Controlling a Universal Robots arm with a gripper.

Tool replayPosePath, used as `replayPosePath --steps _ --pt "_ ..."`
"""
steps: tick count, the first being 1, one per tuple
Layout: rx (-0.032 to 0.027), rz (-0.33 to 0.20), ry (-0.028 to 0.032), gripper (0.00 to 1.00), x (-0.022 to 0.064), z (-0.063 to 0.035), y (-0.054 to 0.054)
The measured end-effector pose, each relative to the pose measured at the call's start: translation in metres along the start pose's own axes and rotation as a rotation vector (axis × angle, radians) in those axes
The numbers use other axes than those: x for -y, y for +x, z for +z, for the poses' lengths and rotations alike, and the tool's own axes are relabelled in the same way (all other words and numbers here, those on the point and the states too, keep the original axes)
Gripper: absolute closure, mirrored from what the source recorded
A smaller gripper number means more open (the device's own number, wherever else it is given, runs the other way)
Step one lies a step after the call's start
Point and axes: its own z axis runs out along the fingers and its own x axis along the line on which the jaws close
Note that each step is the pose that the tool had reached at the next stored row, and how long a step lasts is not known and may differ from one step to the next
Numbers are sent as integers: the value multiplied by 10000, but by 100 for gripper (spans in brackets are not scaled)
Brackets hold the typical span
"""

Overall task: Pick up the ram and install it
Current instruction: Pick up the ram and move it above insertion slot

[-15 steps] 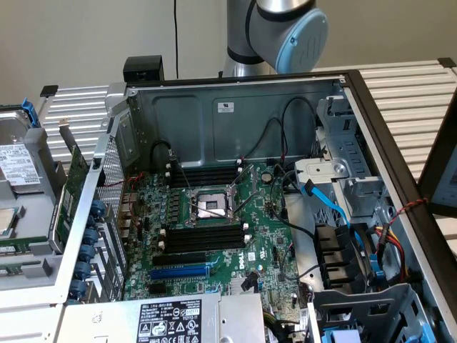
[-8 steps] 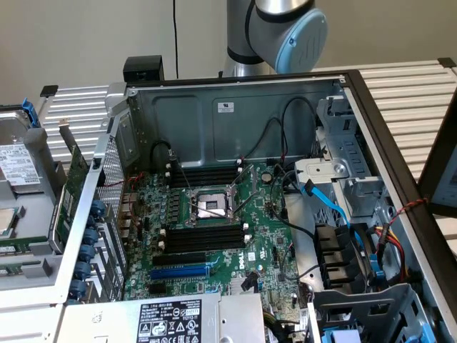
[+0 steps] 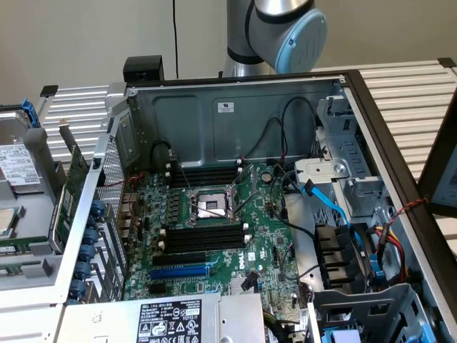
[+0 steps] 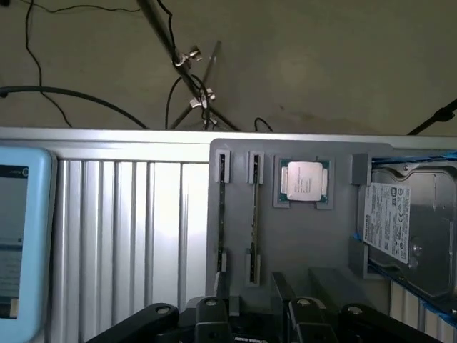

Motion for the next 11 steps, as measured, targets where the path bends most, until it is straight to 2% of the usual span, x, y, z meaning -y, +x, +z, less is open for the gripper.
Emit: replayPosePath --steps 11 --pt "0 99 -1 64 -5 201 -4"
